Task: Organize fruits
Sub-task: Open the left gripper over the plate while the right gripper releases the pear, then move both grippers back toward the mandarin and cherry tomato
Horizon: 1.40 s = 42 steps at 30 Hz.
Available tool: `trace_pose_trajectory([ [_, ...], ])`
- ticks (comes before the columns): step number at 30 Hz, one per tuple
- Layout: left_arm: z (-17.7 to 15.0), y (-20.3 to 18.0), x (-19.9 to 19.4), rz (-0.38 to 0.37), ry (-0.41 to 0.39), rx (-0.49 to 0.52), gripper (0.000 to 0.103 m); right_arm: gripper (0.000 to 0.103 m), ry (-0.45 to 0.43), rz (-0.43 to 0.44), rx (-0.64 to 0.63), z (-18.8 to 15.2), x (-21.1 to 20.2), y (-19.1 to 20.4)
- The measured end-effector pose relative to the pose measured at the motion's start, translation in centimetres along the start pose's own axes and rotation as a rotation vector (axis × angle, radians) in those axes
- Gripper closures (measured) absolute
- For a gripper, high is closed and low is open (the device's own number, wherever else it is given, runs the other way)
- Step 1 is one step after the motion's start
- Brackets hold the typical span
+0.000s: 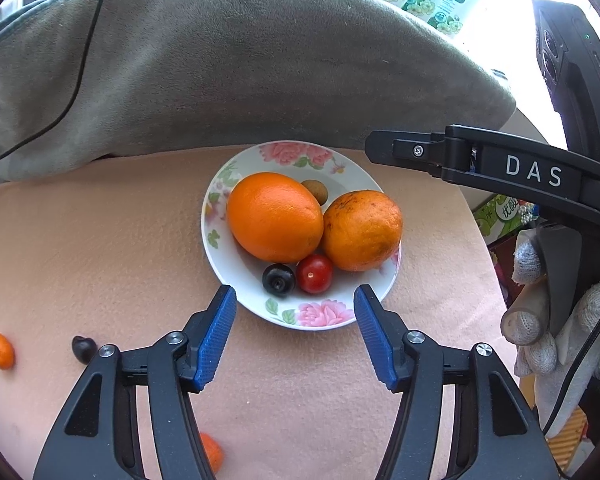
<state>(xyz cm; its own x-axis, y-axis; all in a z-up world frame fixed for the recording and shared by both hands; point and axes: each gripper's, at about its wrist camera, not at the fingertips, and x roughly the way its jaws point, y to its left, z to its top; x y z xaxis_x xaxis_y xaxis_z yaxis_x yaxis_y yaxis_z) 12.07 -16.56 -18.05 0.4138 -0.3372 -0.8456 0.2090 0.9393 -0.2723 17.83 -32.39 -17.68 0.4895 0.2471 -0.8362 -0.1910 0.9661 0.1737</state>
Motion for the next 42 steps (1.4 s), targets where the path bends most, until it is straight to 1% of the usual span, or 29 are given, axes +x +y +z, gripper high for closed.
trace_pose_trajectory([
  [13,-1.7,2.8,-2.4,0.015,-0.021,-0.05,0.042,0.032,-0.04,-0.01,0.012,-1.7,-1.8,1.9],
  [19,-3.0,5.3,-3.7,0.036,-0.025,-0.082,0.042,0.032,-0.056,0.004,0.053,-2.9,-2.4,2.2],
  [23,-4.3,7.7,-4.9,0.042,-0.037,-0.125,0.042,0.032,-0.064,0.005,0.067,-3.6,-2.7,2.5],
  [27,-5.9,10.5,-5.9,0.077,-0.028,-0.156,0.042,0.032,-0.037,-0.003,0.058,-4.2,-2.4,3.2],
  [30,-7.2,12.7,-6.6,0.117,-0.02,-0.182,0.042,0.032,-0.015,-0.025,0.028,-5.0,-2.2,4.2],
  [34,-8.8,15.6,-7.4,0.166,-0.014,-0.231,0.042,0.032,0.015,-0.026,-0.019,-6.0,-2.0,6.0],
  [37,-9.8,17.5,-8.0,0.196,-0.014,-0.271,0.042,0.032,0.036,-0.006,-0.056,-6.9,-1.7,7.6],
  [42,-10.6,19.9,-8.8,0.224,-0.03,-0.322,0.042,0.032,0.07,0.055,-0.106,-7.9,-0.9,10.3],
])
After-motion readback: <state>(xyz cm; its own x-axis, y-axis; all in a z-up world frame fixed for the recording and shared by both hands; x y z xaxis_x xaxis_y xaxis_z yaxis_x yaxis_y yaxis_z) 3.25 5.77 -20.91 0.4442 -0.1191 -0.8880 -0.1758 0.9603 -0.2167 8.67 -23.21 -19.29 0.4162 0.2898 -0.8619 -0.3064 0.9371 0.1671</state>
